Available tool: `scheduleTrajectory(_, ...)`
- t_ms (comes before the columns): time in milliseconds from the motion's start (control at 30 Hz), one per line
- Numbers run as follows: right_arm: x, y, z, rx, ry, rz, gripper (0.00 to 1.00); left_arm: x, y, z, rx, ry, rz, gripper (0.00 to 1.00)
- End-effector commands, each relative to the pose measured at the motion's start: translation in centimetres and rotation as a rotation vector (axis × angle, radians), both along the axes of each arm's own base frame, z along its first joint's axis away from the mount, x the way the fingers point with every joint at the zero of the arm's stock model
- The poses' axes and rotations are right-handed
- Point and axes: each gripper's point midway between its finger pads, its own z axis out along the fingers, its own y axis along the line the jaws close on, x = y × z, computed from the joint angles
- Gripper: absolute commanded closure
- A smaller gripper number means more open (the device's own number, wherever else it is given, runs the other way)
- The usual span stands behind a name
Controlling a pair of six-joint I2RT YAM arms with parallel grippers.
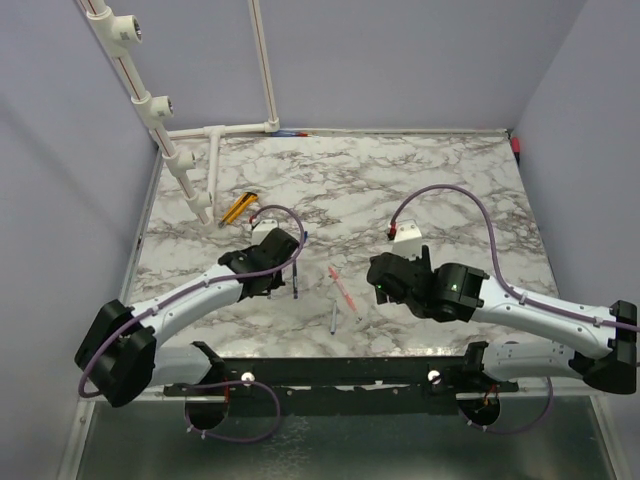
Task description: Insert the pens into the pen caps
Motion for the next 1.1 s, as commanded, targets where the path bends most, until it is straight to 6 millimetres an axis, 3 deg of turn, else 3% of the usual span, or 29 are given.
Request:
scheduleTrajectory(0, -0.7, 0.4, -0.1, 0.078, 0.029, 0.003, 0.28, 1.9, 1.7, -1.5, 0.038, 0.034, 0.063, 1.00)
scheduleTrajectory(533, -1.2, 1.0, -0.8, 0.108, 0.055, 0.029, 0.27, 3.3, 3.9, -6.4, 0.073, 0.177, 0.125, 1.00)
scheduleTrajectory(1067, -0.8, 1.7, -1.2, 0.078, 0.063, 0.039, 0.27, 3.1, 4.5, -6.0, 0.086, 0.158, 0.118, 0.64)
